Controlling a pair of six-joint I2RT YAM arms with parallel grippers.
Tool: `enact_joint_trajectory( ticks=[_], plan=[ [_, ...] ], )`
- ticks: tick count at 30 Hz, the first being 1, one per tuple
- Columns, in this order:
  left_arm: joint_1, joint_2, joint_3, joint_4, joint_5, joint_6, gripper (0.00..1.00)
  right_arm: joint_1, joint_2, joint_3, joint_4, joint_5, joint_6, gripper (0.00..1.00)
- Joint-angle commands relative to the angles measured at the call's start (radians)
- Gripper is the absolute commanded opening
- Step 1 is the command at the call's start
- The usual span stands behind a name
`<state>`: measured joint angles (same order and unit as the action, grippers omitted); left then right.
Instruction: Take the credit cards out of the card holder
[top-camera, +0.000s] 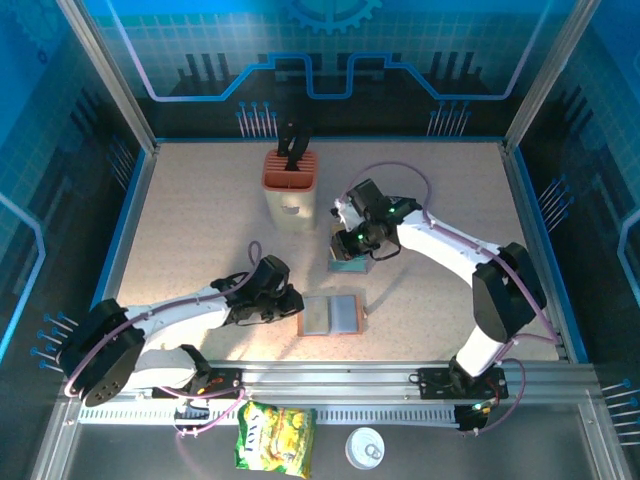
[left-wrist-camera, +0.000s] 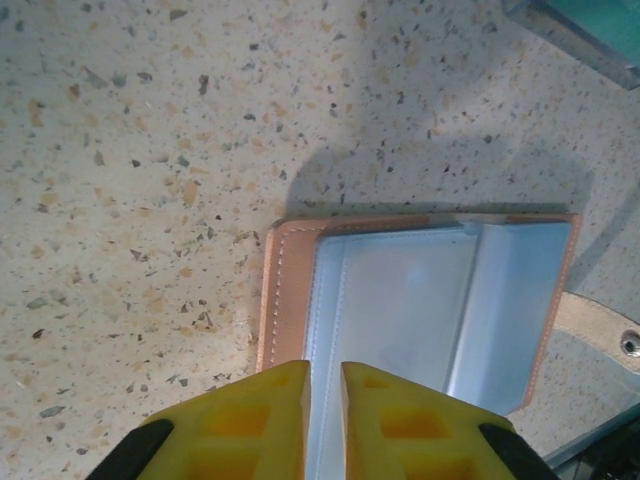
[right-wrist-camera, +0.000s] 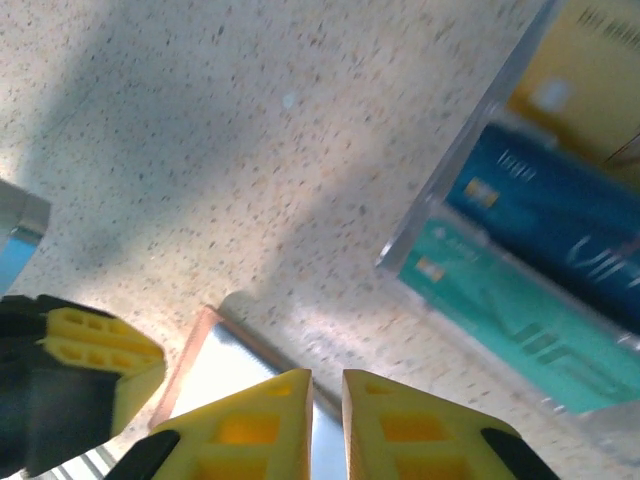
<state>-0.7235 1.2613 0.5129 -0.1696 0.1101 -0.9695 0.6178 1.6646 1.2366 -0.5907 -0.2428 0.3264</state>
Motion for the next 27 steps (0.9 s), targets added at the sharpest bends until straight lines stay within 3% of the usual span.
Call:
enact_joint_trajectory(
  ticks=[1, 3, 11, 27],
  plan=[
    [0.006, 0.027, -0.012, 0.039, 0.035, -0.005, 0.11, 0.033, -0.045, -0.035, 0.015, -0.048, 0.136, 0.15],
    [0.006, 0.037, -0.011, 0.043, 0.042, -0.001, 0.05, 0.044, -0.053, -0.066, 0.031, -0.091, 0.175, 0.14],
    [0.007, 0.055, -0.004, 0.019, 0.027, 0.011, 0.04, 0.085, -0.094, -0.239, 0.175, -0.191, 0.336, 0.13],
    [0.005, 0.068, -0.026, 0.022, 0.025, -0.002, 0.04, 0.194, -0.036, -0.301, 0.214, -0.174, 0.414, 0.19]
  ],
)
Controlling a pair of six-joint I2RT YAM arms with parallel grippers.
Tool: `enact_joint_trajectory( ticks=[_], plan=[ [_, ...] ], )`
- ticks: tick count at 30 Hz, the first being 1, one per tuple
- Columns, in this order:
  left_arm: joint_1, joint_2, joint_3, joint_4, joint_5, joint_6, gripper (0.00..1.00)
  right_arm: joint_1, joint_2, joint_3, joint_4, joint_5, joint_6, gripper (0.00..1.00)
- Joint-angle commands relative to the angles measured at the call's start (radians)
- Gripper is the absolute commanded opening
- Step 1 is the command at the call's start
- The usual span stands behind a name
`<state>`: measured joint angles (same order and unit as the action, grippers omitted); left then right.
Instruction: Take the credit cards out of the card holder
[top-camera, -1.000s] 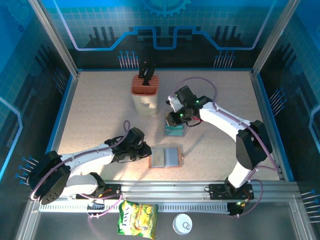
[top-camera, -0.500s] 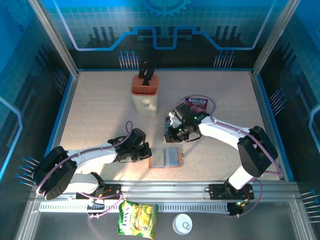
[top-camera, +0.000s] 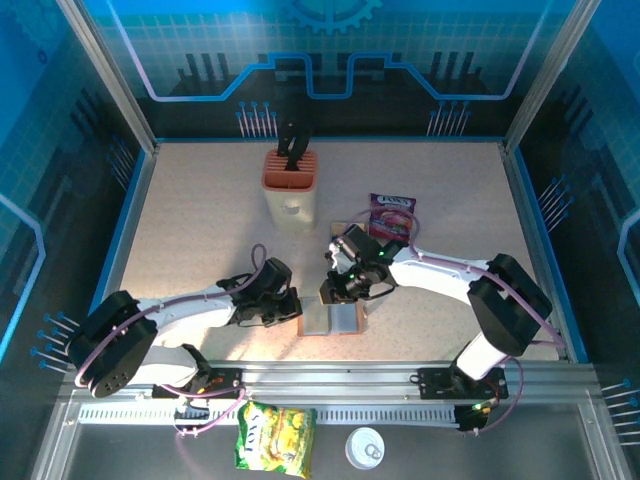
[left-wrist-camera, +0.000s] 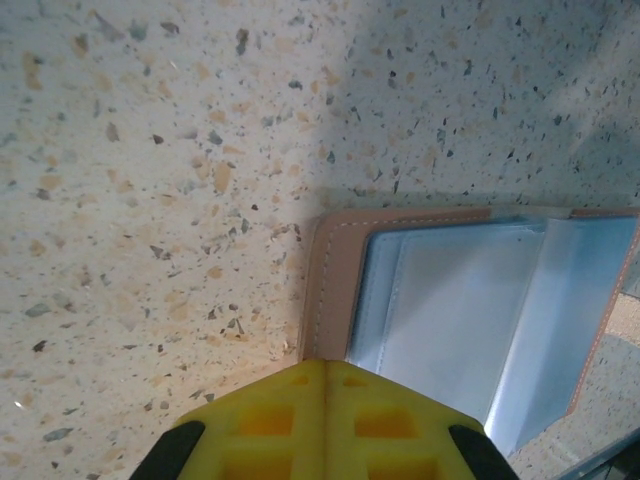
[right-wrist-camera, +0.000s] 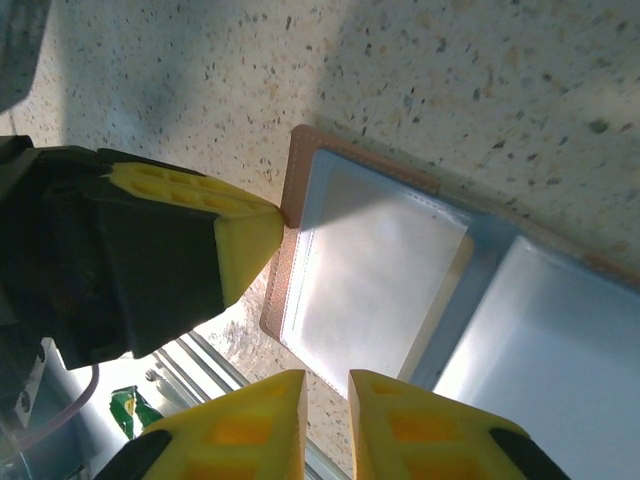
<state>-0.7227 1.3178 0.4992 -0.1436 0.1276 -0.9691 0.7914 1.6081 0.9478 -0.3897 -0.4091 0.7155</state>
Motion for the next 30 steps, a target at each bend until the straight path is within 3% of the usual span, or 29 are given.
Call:
enact_joint_trajectory(
  ticks=[1, 30],
  plan=[
    [0.003, 0.013, -0.011, -0.008, 0.007, -0.001, 0.04, 0.023, 0.025, -0.012, 0.012, -0.006, 0.026, 0.19],
    [0.005, 0.041, -0.006, -0.035, -0.007, 0.010, 0.04, 0.063, 0.135, -0.030, 0.087, -0.034, 0.058, 0.24]
  ],
)
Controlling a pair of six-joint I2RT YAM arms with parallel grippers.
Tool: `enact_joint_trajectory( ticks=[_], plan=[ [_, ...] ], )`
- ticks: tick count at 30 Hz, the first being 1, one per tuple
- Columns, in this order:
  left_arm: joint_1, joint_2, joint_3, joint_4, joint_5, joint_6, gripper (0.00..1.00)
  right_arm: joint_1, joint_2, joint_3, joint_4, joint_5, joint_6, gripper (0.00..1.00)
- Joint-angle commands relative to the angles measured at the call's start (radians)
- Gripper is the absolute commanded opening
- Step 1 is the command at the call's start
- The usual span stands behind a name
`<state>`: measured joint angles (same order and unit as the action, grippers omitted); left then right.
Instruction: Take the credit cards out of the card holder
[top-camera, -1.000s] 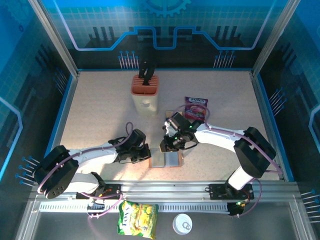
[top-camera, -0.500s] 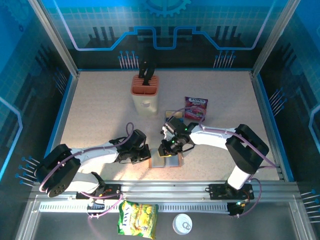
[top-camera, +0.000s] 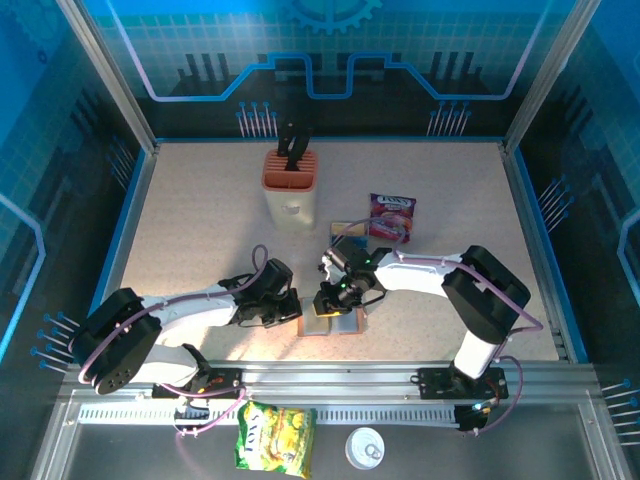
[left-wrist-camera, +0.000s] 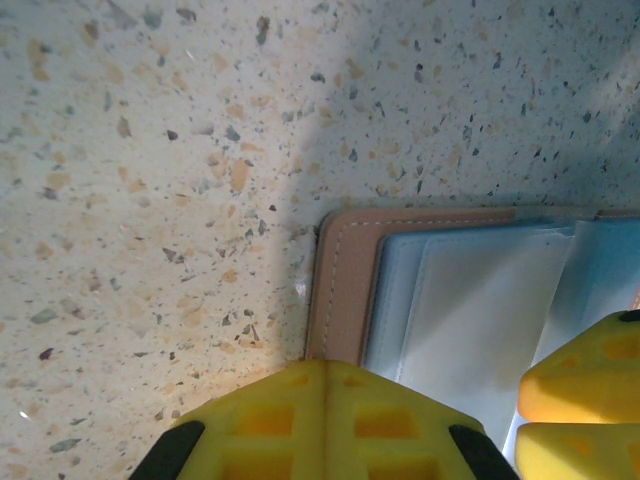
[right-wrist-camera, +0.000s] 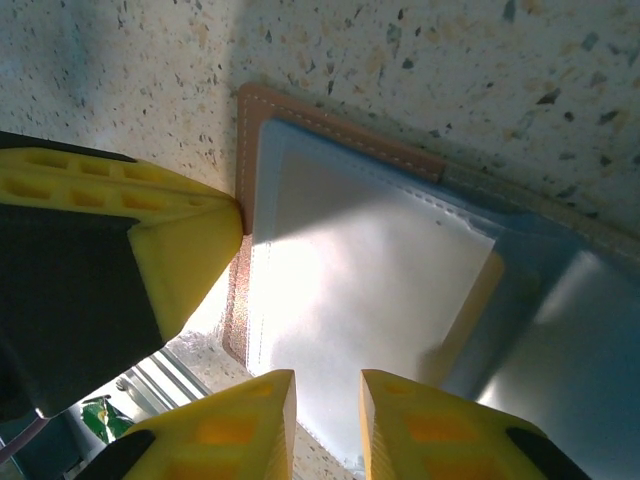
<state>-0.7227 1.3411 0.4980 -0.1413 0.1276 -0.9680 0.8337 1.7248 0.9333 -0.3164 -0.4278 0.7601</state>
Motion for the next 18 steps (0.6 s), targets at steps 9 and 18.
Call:
enact_joint_trajectory(
  ticks=[9, 18],
  plan=[
    [0.005, 0.020, -0.001, -0.044, -0.006, 0.013, 0.04, 0.021, 0.031, -0.024, -0.017, 0.019, 0.009, 0.24],
    [0.006, 0.029, -0.001, -0.058, -0.016, 0.016, 0.04, 0.017, -0.005, -0.015, -0.111, 0.104, -0.021, 0.24]
  ],
)
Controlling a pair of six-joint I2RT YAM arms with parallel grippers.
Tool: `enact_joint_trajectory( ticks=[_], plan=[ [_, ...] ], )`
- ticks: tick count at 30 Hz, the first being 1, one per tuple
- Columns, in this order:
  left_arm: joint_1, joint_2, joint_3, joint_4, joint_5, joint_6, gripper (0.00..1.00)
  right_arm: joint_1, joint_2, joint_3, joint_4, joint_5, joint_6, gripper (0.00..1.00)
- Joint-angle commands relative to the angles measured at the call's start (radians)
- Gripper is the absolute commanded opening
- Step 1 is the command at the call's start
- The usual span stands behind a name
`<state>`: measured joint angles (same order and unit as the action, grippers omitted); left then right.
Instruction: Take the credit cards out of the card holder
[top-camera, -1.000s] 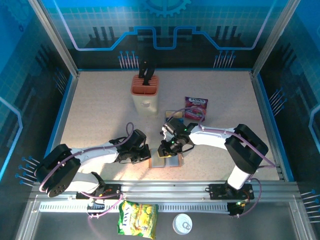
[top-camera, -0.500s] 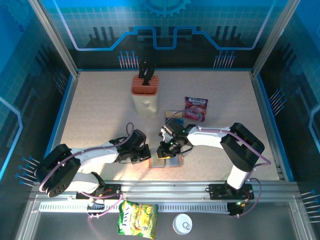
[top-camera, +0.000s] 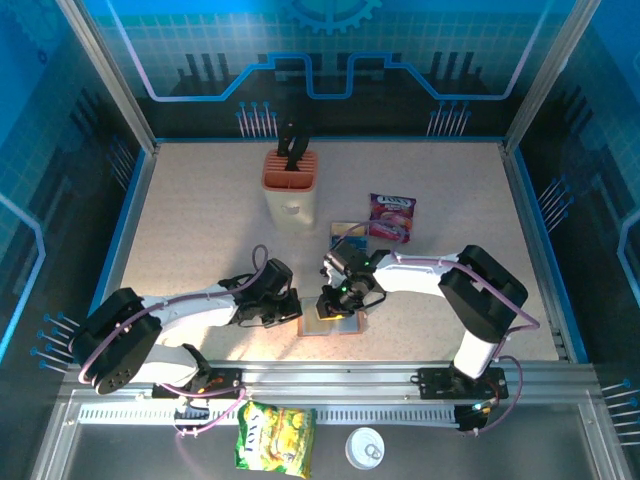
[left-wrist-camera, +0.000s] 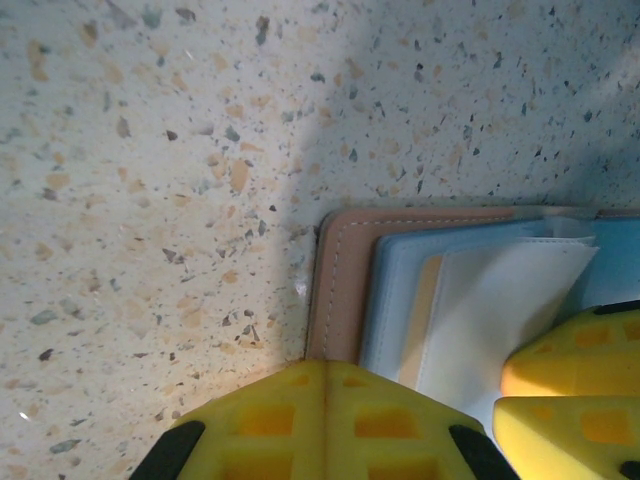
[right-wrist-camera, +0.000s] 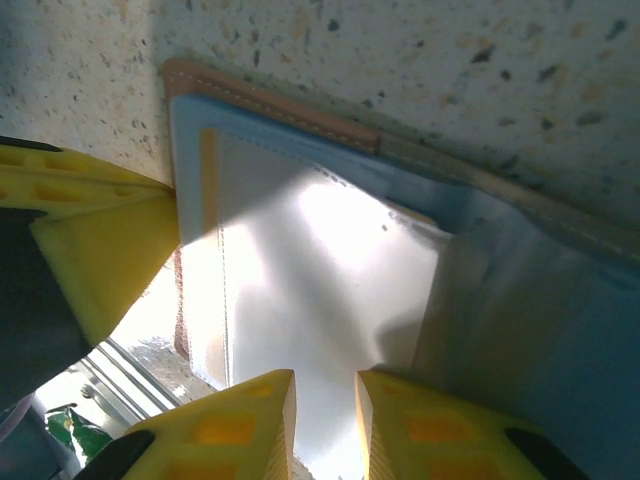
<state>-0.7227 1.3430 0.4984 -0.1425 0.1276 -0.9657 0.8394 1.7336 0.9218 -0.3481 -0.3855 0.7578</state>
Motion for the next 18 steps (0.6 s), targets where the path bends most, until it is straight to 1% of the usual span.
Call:
enact_joint_trajectory(
  ticks=[1, 7, 12, 16, 18],
  plan=[
    [0.006, 0.027, -0.001, -0.057, -0.016, 0.014, 0.04, 0.012, -0.017, -0.006, -0.078, 0.061, -0.019, 0.24],
    [0.005, 0.016, 0.006, -0.070, -0.019, 0.017, 0.04, 0.009, -0.032, -0.031, -0.047, 0.045, -0.017, 0.24],
    [0.005, -0.016, 0.025, -0.079, -0.016, 0.017, 0.05, -0.001, -0.046, -0.086, 0.048, -0.003, -0.003, 0.24],
    [0.005, -0.068, 0.054, -0.120, -0.023, 0.005, 0.06, -0.009, -0.056, -0.131, 0.127, -0.034, 0.017, 0.24],
    [0.005, -0.095, 0.060, -0.114, -0.014, -0.014, 0.07, -0.016, -0.060, -0.151, 0.158, -0.050, 0.028, 0.24]
  ],
)
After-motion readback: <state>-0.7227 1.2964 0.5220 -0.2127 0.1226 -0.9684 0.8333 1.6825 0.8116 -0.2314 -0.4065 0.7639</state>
